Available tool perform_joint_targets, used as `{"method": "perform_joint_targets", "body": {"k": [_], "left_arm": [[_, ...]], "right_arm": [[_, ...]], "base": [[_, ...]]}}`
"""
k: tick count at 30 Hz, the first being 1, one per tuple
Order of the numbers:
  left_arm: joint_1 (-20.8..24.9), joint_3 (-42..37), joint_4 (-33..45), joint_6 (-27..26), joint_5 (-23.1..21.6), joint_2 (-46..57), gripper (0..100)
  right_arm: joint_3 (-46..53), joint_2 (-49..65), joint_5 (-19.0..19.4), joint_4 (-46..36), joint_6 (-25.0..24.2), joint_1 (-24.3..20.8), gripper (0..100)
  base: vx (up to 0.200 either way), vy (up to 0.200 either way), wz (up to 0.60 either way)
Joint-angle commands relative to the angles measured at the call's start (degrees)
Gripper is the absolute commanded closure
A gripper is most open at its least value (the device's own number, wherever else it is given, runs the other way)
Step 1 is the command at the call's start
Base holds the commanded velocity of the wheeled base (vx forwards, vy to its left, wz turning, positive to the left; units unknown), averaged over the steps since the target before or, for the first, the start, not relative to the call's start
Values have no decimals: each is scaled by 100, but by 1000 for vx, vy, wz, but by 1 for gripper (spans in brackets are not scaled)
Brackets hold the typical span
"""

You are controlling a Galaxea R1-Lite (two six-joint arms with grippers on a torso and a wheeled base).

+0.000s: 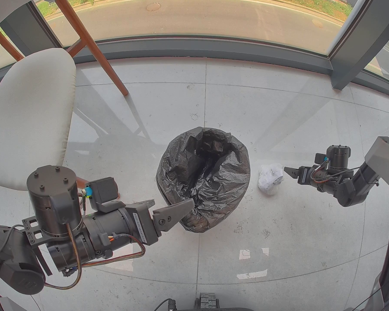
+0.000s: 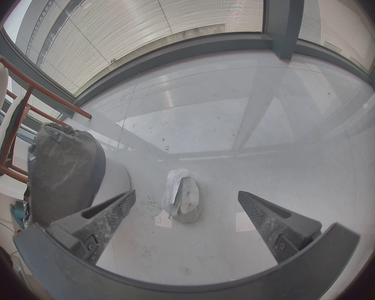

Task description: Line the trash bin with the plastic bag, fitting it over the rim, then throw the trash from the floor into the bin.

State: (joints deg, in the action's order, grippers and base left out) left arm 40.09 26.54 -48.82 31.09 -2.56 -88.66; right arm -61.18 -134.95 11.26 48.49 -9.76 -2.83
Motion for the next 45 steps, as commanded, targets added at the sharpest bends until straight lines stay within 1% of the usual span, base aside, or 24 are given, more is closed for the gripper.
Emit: {"method": "perform_joint_targets", "body": {"k": [1,7,12,13,16,20,22,25,27,28,29,30,32,33,36,37,39,40,41,43,44,45], "left_arm": [[-10,-140,13,-182,98,314,0],[-10,-175,13,-217,291,394,0],[-10,-281,13,-226,318,490,0],[-10,-272,13,-226,318,490,0],[-10,-254,-4,-226,335,490,0],[-19,-246,-4,-235,361,648,0],[-10,-290,4,-226,423,780,0],[-2,-307,-40,-208,493,965,0],[-2,-307,-4,-199,502,1123,0],[-2,-307,-4,-199,502,1141,0],[-10,-325,4,-199,511,1202,0],[-10,-334,4,-191,520,1202,0],[-37,-378,-13,-199,520,1229,0],[-46,-395,-13,-208,520,1264,0],[-142,-483,4,-217,502,1448,0],[-204,-501,-4,-217,493,1448,0],[-344,-483,-4,-226,485,1448,0],[-344,-483,-4,-226,485,1448,0],[-459,-448,4,-252,485,1457,0],[-555,-448,4,-314,485,1457,0],[-652,-483,4,-446,467,1475,0],[-705,-492,4,-525,458,1483,0]], "right_arm": [[-834,-1060,-19,20,10,-280,0],[-1405,-1675,-28,-68,80,-350,0],[-1994,-2141,-10,-59,168,-350,0],[-2073,-2176,-10,-59,150,-350,100],[-2152,-2185,34,-42,124,-341,100],[-1774,-1860,113,11,98,-227,100],[-1326,-1288,174,-15,89,-51,100],[-588,-357,420,-33,36,107,100],[98,496,552,-77,-52,248,100],[203,619,570,-86,-69,265,100],[748,1322,719,-200,-175,309,100],[889,1507,772,-244,-201,318,100],[1513,2553,983,-613,-307,327,100],[1627,2790,1009,-727,-324,327,100],[2119,3994,1203,-1518,-395,248,100],[2207,4275,1273,-1729,-421,213,100],[2374,4855,1431,-2169,-439,-25,100],[2374,4855,1431,-2169,-439,-25,100],[2453,5268,1493,-2494,-439,-280,100],[2497,5558,1545,-2749,-439,-491,100],[2497,5796,1581,-2986,-439,-719,100],[2489,5892,1581,-3100,-439,-851,100]], "base": [[0,0,0],[0,0,0],[0,0,0],[0,0,0],[0,0,0],[0,0,0],[0,0,0],[0,0,0],[0,0,0],[0,0,0],[0,0,0],[0,0,0],[0,0,0],[0,0,0],[0,0,0],[0,0,0],[0,0,0],[0,0,0],[0,0,0],[0,0,0],[0,0,0],[0,0,0]]}}
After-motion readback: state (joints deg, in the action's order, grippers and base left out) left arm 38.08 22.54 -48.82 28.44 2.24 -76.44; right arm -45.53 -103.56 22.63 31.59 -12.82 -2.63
